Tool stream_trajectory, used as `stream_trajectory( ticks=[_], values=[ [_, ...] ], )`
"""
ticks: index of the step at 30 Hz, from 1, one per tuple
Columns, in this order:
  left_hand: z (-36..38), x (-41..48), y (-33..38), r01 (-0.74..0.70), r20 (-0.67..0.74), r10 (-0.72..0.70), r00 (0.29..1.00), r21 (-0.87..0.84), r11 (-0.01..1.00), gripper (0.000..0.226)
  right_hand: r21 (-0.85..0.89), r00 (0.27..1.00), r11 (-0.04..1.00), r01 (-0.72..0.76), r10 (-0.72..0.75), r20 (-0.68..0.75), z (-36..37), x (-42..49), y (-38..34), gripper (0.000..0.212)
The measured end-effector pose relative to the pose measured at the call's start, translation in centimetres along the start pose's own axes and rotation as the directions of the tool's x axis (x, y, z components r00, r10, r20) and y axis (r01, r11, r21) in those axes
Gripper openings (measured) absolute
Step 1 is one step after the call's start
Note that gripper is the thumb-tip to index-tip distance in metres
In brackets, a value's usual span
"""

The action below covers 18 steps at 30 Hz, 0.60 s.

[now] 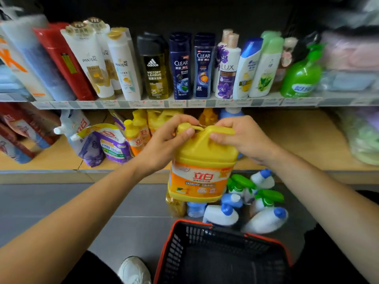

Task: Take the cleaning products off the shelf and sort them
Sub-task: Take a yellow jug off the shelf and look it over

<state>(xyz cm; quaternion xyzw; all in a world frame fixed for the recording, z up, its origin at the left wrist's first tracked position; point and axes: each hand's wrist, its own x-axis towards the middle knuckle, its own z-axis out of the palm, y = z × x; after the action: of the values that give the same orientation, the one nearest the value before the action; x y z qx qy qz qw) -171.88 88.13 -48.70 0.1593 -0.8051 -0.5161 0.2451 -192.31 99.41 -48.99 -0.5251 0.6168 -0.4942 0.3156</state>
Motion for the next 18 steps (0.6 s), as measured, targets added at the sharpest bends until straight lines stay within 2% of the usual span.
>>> stream_trajectory(
  ticks=[4,7,9,13,16,18],
  values=[
    [3.9,-1.6,1.4,0.064,0.086,-0.055,0.995,-0.097,0.993,0.028,0.05,0.998,0.998,-0.026,0.023,0.057,-1.9,-4.0,0.3,0.022],
    [5.4,-2.8,1.9,0.128,0.177,-0.096,0.979,-0.178,0.976,0.028,-0.008,0.996,1.0,-0.01,0.011,0.088,-2.7,-5.8,0.4,0.019],
    [6.1,-3.2,2.2,0.137,0.221,-0.098,0.97,-0.169,0.976,0.026,-0.024,0.995,1.0,0.013,-0.011,0.095,-3.1,-6.7,0.4,0.019],
    [8.3,-3.8,2.2,0.038,0.116,-0.025,0.993,-0.107,0.994,0.027,0.021,0.996,0.998,0.056,-0.058,0.068,-4.4,-8.2,0.5,0.021],
    [9.5,-3.8,1.5,0.036,0.068,-0.023,0.997,-0.195,0.98,0.03,0.045,0.997,0.997,0.068,-0.07,0.041,-5.2,-8.8,0.9,0.019],
    [9.9,-3.5,1.1,0.062,0.099,-0.038,0.994,-0.245,0.968,0.033,0.072,0.997,0.995,0.067,-0.07,0.044,-5.7,-8.9,1.3,0.018]
  ],
)
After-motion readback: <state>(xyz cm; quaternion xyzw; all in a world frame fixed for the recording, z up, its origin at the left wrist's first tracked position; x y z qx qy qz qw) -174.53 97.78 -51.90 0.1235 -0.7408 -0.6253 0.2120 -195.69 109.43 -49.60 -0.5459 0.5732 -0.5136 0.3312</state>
